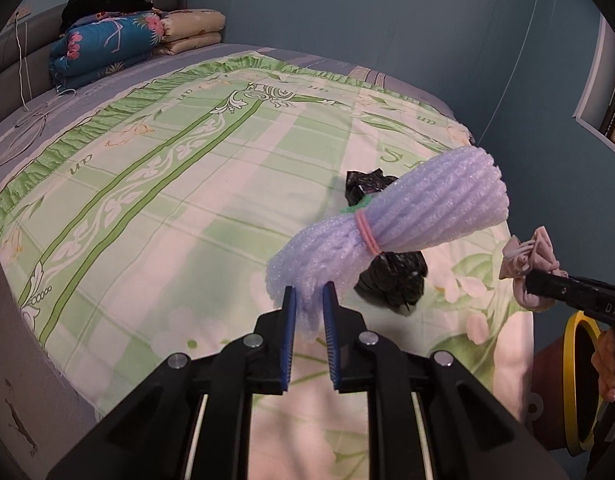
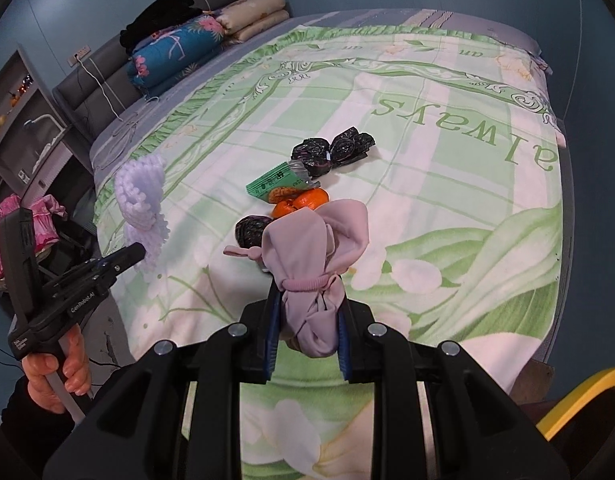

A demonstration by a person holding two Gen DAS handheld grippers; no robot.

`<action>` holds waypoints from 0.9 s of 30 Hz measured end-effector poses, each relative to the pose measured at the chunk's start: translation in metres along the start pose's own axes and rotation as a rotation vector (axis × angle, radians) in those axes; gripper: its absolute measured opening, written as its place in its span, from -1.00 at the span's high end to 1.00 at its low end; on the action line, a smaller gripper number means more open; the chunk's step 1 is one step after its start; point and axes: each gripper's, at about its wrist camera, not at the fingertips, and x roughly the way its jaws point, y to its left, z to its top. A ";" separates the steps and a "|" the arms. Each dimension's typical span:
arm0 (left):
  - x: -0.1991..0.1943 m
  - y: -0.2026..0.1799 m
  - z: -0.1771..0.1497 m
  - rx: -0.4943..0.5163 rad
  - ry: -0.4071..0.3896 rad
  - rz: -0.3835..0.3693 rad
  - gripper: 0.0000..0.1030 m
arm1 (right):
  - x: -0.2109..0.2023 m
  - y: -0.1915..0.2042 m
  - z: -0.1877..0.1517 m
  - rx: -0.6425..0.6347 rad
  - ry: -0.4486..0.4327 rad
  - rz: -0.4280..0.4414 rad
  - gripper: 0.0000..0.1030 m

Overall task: Collect trash
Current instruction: 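Carry foam net and pink cloth to the yellow bin and release both inside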

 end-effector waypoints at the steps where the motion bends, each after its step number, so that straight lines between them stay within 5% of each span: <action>1: -0.005 -0.004 -0.003 0.005 -0.005 -0.002 0.75 | -0.005 0.000 -0.003 0.000 -0.005 0.004 0.57; 27: -0.086 -0.105 -0.025 0.116 -0.120 -0.092 0.75 | -0.138 -0.039 -0.065 0.055 -0.193 0.002 0.57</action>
